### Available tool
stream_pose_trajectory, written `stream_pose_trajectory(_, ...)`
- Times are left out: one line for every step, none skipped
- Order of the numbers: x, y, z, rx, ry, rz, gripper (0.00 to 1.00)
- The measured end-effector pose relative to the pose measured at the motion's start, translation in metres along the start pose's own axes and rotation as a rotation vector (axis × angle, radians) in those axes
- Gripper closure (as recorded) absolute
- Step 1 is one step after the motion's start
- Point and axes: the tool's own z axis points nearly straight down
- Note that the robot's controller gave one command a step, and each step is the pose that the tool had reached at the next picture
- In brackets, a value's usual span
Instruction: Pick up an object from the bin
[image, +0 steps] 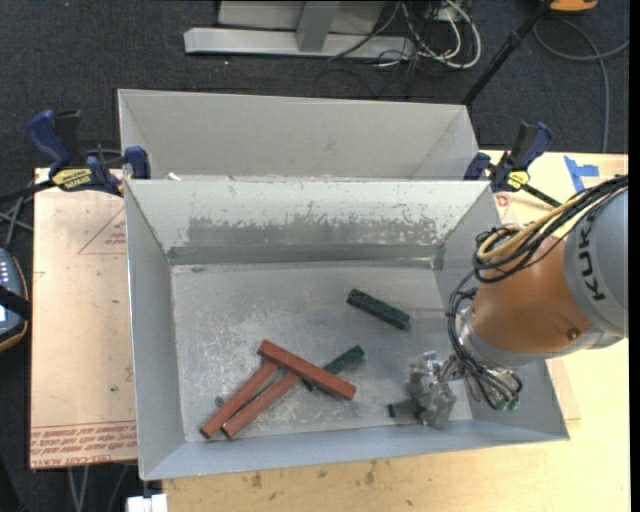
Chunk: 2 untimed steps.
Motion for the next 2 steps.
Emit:
stream_pose_trajectory(0.000, 0.000, 0.000, 0.000, 0.000, 0.000, 1.00)
stream_pose_trajectory(-0.014, 0.005, -0.142, 0.000, -0.001, -0.099, 1.00)
